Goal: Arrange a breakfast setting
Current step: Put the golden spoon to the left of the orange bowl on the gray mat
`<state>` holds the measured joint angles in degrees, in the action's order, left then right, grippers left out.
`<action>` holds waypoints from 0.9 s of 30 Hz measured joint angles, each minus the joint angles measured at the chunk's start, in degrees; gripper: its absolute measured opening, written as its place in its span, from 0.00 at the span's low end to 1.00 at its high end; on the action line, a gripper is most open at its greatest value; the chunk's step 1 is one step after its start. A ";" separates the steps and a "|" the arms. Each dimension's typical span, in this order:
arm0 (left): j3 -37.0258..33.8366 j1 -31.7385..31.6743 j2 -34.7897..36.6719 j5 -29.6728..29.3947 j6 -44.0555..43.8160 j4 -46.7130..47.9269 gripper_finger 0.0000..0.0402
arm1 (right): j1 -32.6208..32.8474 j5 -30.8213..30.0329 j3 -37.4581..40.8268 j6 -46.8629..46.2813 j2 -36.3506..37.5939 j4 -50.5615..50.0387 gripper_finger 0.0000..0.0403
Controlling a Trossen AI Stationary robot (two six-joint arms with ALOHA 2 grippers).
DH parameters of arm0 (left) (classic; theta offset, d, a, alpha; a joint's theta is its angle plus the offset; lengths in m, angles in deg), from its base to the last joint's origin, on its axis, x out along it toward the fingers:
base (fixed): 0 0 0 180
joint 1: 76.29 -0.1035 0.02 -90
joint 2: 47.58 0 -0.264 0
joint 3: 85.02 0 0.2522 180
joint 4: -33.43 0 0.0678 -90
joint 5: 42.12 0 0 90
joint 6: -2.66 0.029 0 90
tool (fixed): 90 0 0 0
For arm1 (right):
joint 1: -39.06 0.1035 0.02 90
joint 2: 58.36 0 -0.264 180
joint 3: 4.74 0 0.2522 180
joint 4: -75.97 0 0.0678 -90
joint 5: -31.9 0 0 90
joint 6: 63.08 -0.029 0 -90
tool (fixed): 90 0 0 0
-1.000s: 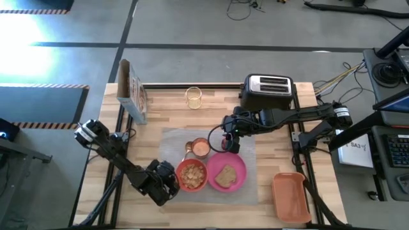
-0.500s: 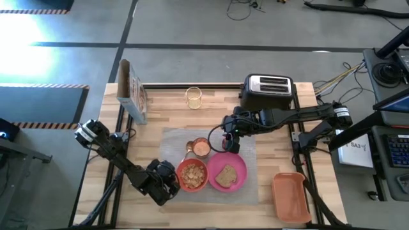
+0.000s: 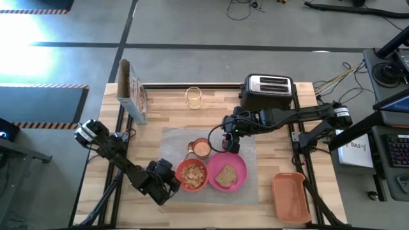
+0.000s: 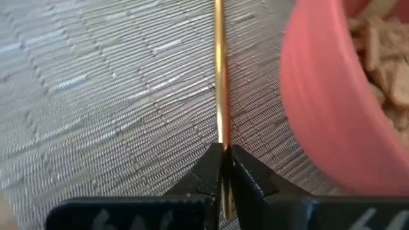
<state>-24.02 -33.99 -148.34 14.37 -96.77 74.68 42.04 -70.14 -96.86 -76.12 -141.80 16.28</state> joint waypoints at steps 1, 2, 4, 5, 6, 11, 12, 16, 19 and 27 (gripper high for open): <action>0.00 0.18 0.20 0.18 -1.87 1.21 0.02 | -0.01 0.01 -0.02 0.00 0.00 0.00 0.40; 0.00 0.32 0.39 0.39 -3.79 2.72 0.02 | 0.00 -0.01 -0.01 0.00 0.00 0.00 0.40; -0.02 0.50 0.65 0.63 -7.91 5.50 0.01 | -0.02 -0.01 0.00 -0.02 0.00 0.00 0.40; -0.02 0.54 0.72 1.06 -9.77 6.34 0.01 | 0.00 0.00 0.01 0.00 0.00 0.00 0.40; 0.00 0.57 0.73 1.60 -11.48 6.93 0.01 | -0.01 0.01 0.01 0.00 0.00 0.00 0.40; -0.04 1.35 1.34 2.68 -18.59 8.86 0.01 | -0.01 0.01 0.01 0.00 0.00 0.00 0.40; 0.01 1.41 1.60 3.14 -19.85 9.72 0.01 | 0.00 0.00 0.01 0.00 0.00 0.00 0.40; 2.68 1.43 1.81 6.34 -22.39 18.80 0.01 | -0.01 -0.02 0.01 0.00 0.00 0.00 0.40; 6.07 1.43 1.78 7.72 -22.95 24.19 0.01 | -0.01 -0.01 0.01 0.00 0.00 0.00 0.40; 11.28 2.75 0.65 9.70 -24.94 26.15 0.01 | -0.02 0.00 -0.01 -0.02 0.00 0.00 0.40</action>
<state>-12.74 -31.24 -147.70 24.08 -121.71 100.83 42.02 -70.13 -96.87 -76.13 -141.80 16.28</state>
